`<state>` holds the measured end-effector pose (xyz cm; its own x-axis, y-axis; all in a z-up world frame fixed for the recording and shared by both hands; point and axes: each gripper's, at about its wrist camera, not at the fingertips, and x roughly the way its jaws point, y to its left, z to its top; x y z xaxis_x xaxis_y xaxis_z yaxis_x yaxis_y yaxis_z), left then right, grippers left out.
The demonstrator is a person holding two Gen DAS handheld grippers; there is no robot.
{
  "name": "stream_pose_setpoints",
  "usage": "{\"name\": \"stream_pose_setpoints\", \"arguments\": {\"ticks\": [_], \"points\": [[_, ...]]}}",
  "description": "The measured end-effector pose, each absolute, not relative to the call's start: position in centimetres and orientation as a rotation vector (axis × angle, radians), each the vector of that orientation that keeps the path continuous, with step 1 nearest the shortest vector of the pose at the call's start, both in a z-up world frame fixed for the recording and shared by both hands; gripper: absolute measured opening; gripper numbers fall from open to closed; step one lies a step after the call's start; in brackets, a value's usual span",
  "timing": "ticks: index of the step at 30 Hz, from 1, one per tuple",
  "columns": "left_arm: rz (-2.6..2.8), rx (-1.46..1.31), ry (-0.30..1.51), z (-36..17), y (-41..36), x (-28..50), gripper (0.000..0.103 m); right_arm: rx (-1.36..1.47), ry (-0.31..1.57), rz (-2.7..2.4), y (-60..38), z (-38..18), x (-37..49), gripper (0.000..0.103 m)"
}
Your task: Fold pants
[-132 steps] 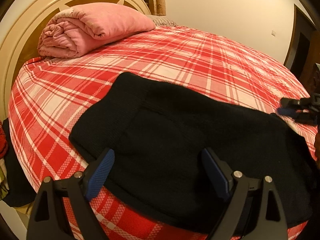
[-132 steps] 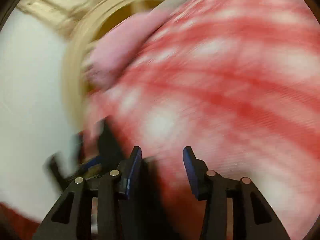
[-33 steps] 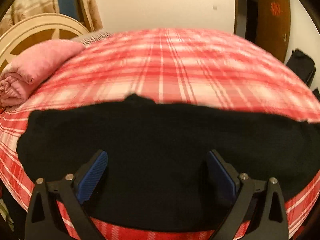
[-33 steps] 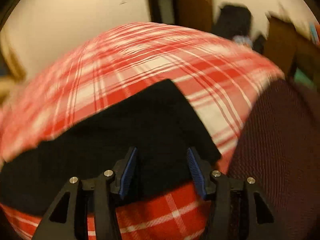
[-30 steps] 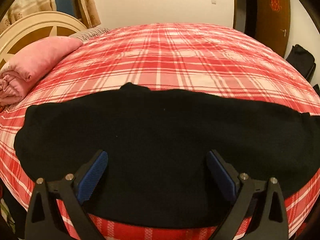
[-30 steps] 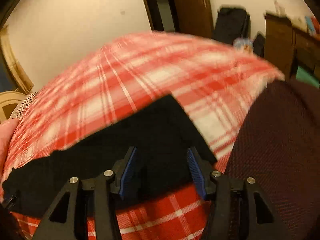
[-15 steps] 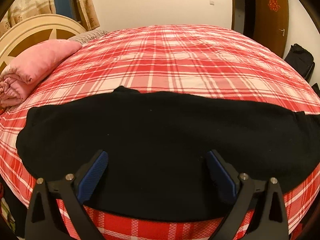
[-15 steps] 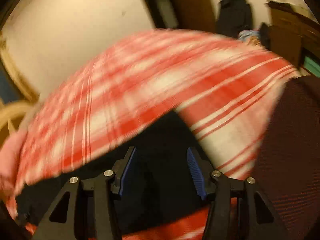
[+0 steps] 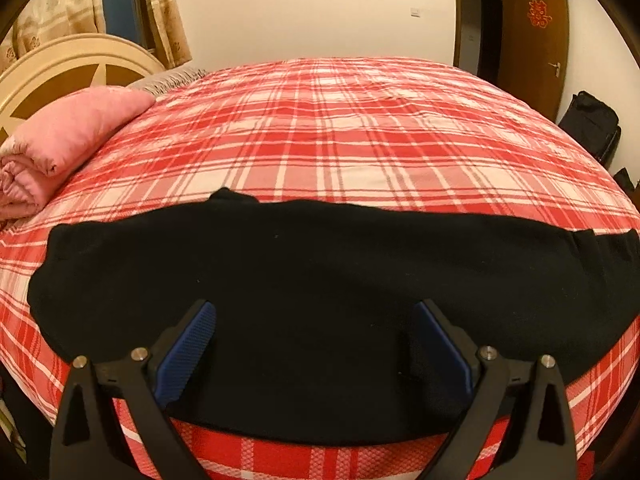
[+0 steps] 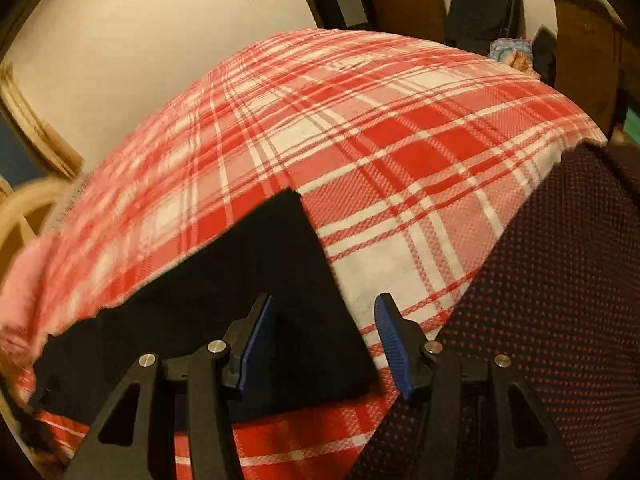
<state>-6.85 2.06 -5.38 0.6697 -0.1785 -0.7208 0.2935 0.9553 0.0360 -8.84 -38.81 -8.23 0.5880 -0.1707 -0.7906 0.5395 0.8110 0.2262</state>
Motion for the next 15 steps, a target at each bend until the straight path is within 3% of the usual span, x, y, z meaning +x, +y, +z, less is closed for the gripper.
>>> {"name": "stream_pose_setpoints", "arguments": {"ticks": [10, 13, 15], "points": [[-0.276, 0.111, 0.813, -5.6, 2.6, -6.6, 0.101, 0.364, 0.996, -0.383, -36.1, -9.3, -7.3, 0.064], [-0.278, 0.105, 0.824, -5.8, 2.6, -6.5, 0.101, 0.340, 0.979, -0.390, -35.6, -9.4, -7.5, 0.056], [-0.278, 0.110, 0.830, -6.0, 2.6, -6.5, 0.101, 0.359, 0.966, -0.377, -35.3, -9.2, -7.7, 0.040]]}}
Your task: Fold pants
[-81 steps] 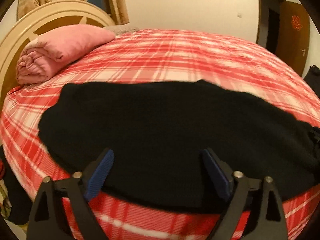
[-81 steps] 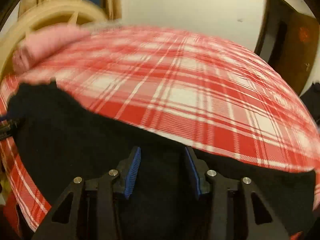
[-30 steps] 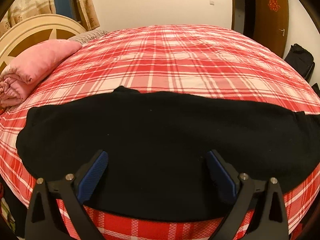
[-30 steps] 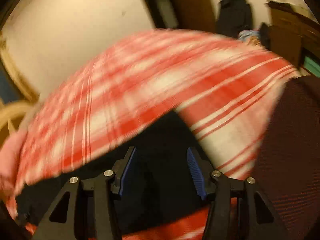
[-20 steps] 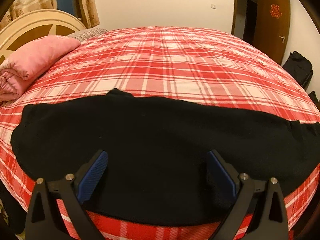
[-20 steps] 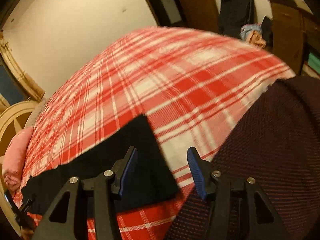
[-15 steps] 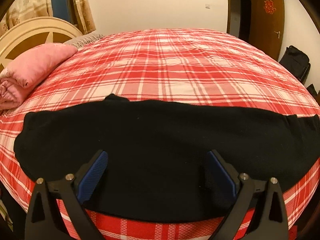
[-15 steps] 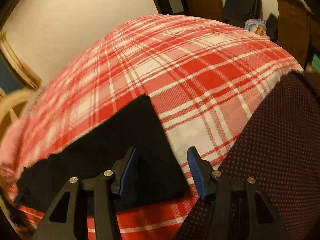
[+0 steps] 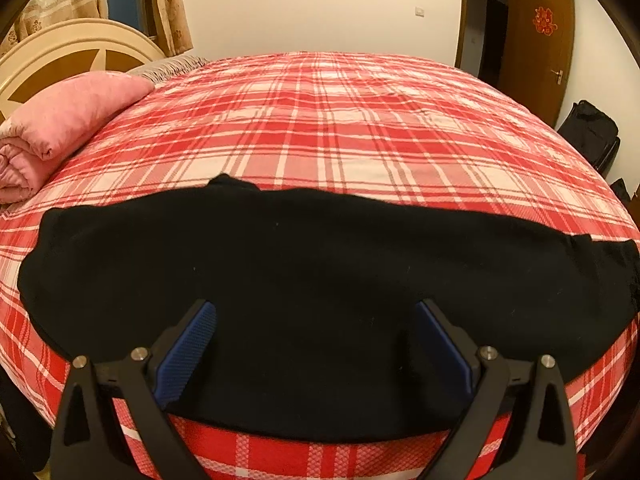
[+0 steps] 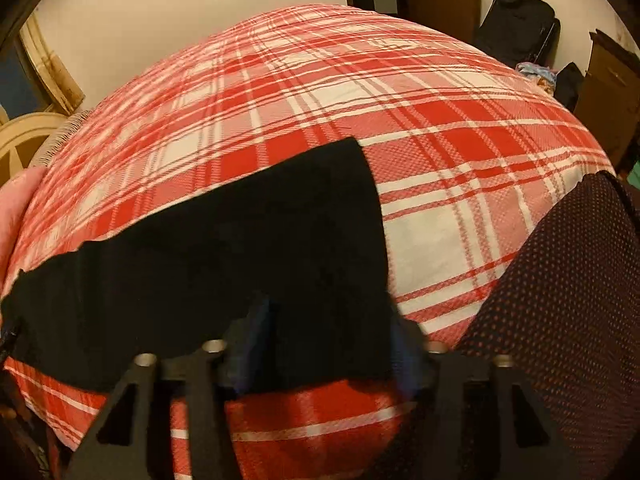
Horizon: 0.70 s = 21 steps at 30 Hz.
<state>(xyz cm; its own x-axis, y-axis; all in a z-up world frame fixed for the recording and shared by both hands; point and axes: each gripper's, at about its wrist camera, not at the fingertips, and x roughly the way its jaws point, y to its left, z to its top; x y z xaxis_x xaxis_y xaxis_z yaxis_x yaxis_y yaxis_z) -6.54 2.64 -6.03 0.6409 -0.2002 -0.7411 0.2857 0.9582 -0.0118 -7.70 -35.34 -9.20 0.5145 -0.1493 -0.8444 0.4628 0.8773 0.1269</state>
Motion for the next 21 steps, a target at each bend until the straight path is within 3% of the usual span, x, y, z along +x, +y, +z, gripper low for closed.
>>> {"name": "stream_pose_setpoints", "arguments": {"ticks": [1, 2, 7, 14, 21], "points": [[-0.279, 0.110, 0.830, -6.0, 2.7, -6.6, 0.101, 0.364, 0.963, -0.375, -35.3, -9.1, -7.7, 0.025], [-0.280, 0.107, 0.828, -6.0, 2.9, -6.7, 0.101, 0.364, 0.959, -0.375, -35.1, -8.8, -7.8, 0.016], [-0.266, 0.080, 0.808, -5.5, 4.2, -6.6, 0.101, 0.402, 0.856, -0.310, -32.8, -5.3, -8.2, 0.015], [-0.232, 0.020, 0.802, -5.2, 6.3, -6.1, 0.101, 0.296, 0.775, 0.000, -21.8, 0.5, -5.4, 0.015], [-0.186, 0.000, 0.788, -5.0, 8.5, -5.7, 0.101, 0.243, 0.862, 0.292, -9.9, -3.4, -0.5, 0.015]]}}
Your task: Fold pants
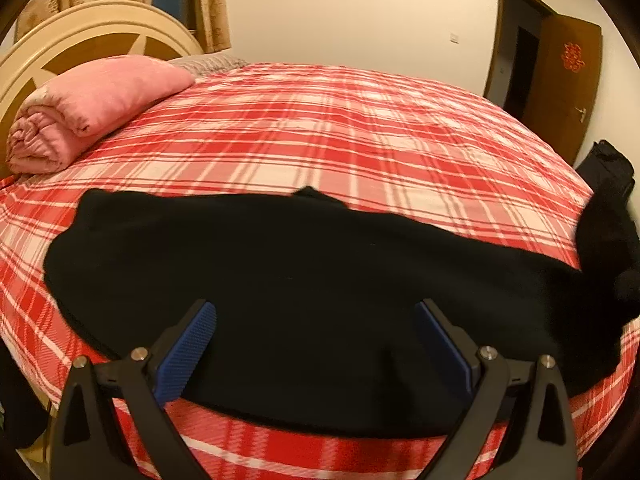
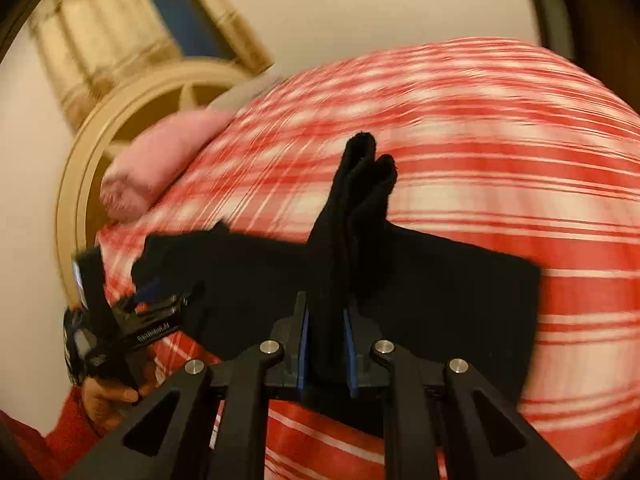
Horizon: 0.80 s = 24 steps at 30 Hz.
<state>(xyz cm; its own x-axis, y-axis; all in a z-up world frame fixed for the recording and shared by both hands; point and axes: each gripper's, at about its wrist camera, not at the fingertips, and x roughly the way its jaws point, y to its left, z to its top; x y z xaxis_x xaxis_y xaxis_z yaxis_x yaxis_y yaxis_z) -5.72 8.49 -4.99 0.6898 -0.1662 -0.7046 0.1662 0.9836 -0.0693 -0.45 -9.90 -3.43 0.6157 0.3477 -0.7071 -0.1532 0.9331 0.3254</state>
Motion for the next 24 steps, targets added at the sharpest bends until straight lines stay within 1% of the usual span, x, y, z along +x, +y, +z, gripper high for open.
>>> {"name": "stream_pose_setpoints", "arguments": {"ticks": [5, 8, 10, 11, 12, 13, 14, 18, 20, 21, 22, 23, 24], "points": [[-0.140, -0.016, 0.791, -5.2, 10.6, -5.4, 0.101, 0.137, 0.899, 0.333, -3.7, -6.9, 1.2, 0.014], [-0.120, -0.017, 0.796, -5.5, 11.5, -5.2, 0.101, 0.060, 0.904, 0.318, -1.5, -8.2, 0.9, 0.019], [-0.109, -0.024, 0.800, -5.7, 12.0, -5.0, 0.101, 0.024, 0.896, 0.312, -0.4, -8.8, 0.9, 0.031], [-0.107, -0.030, 0.803, -5.8, 12.1, -4.9, 0.101, 0.019, 0.890, 0.323, -0.2, -9.0, 0.8, 0.046], [-0.104, -0.035, 0.806, -5.9, 12.2, -4.8, 0.101, 0.024, 0.881, 0.347, -0.2, -9.1, 0.7, 0.058], [-0.102, -0.039, 0.808, -6.0, 12.3, -4.7, 0.101, 0.024, 0.871, 0.365, 0.2, -9.1, 0.5, 0.062], [-0.102, -0.042, 0.809, -6.0, 12.4, -4.7, 0.101, 0.017, 0.860, 0.387, 0.7, -9.0, 0.1, 0.064], [-0.109, -0.032, 0.810, -6.0, 12.3, -4.7, 0.101, 0.039, 0.774, 0.514, 0.9, -7.0, -1.6, 0.064], [-0.120, -0.020, 0.802, -5.7, 12.1, -4.8, 0.101, 0.099, 0.692, 0.496, -1.2, -5.4, -2.3, 0.064], [-0.130, -0.009, 0.794, -5.5, 11.8, -4.9, 0.101, 0.119, 0.668, 0.443, -2.7, -4.7, -2.4, 0.062], [-0.135, -0.004, 0.790, -5.4, 11.6, -4.9, 0.101, 0.128, 0.659, 0.381, -4.1, -4.3, -2.1, 0.058], [-0.143, 0.000, 0.787, -5.3, 11.3, -4.8, 0.101, 0.128, 0.668, 0.316, -5.5, -4.2, -1.4, 0.046], [-0.152, 0.001, 0.785, -5.3, 11.0, -4.8, 0.101, 0.129, 0.686, 0.269, -6.6, -4.4, -0.5, 0.040]]}}
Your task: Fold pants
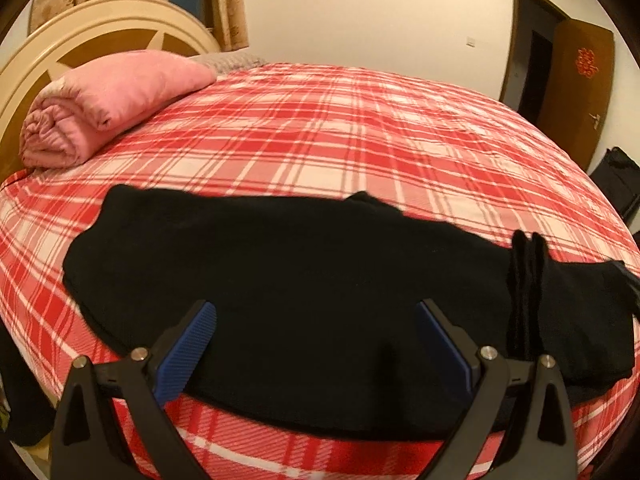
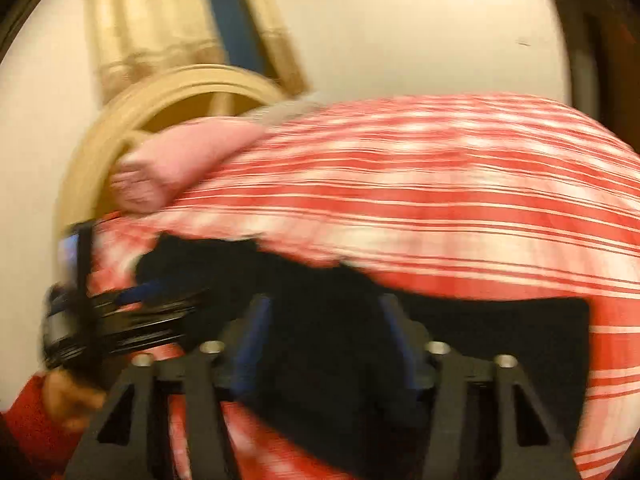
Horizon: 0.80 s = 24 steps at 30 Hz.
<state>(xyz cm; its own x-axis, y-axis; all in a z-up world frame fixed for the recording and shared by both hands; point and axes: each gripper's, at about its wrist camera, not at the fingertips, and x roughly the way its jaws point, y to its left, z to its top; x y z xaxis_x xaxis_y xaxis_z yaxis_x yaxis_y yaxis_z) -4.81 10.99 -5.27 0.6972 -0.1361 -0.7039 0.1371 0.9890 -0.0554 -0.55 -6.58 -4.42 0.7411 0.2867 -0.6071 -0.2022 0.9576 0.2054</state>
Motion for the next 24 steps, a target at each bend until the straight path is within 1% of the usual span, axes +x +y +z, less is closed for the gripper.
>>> {"name": "stream_pose_setpoints", "arguments": {"ticks": [1, 5, 7, 11, 13, 17, 21, 22, 23, 24], "points": [[-0.161, 0.001, 0.785, -5.3, 10.6, -4.8, 0.101, 0.129, 0.703, 0.242, -7.2, -4.8, 0.2, 0.040], [-0.200, 0.014, 0.789, -4.9, 9.0, -4.9, 0.101, 0.051, 0.789, 0.177, -6.6, -7.4, 3.9, 0.032], [-0.221, 0.037, 0.775, -4.5, 8.3, -5.2, 0.101, 0.040, 0.822, 0.181, -5.9, -8.5, 4.9, 0.032], [-0.286, 0.067, 0.773, -4.2, 7.2, -5.5, 0.101, 0.047, 0.810, 0.318, -4.3, -9.0, 5.4, 0.032], [-0.327, 0.065, 0.783, -4.1, 6.4, -5.4, 0.101, 0.077, 0.801, 0.339, -4.9, -8.8, 5.0, 0.032], [-0.439, 0.038, 0.790, -3.8, 4.7, -5.6, 0.101, 0.242, 0.693, 0.318, -9.7, -5.8, 2.0, 0.032], [-0.540, 0.033, 0.815, -4.5, 2.0, -5.4, 0.101, 0.249, 0.645, 0.163, -15.1, -3.6, -2.1, 0.033], [-0.545, 0.035, 0.832, -4.9, 1.4, -5.2, 0.098, 0.255, 0.644, 0.120, -16.4, -3.4, -3.1, 0.033], [-0.556, 0.035, 0.852, -5.3, 0.9, -5.1, 0.091, 0.262, 0.645, 0.089, -17.4, -3.3, -3.8, 0.033], [-0.573, 0.027, 0.876, -5.7, 0.3, -4.9, 0.087, 0.271, 0.646, 0.057, -18.6, -3.3, -4.7, 0.033]]}}
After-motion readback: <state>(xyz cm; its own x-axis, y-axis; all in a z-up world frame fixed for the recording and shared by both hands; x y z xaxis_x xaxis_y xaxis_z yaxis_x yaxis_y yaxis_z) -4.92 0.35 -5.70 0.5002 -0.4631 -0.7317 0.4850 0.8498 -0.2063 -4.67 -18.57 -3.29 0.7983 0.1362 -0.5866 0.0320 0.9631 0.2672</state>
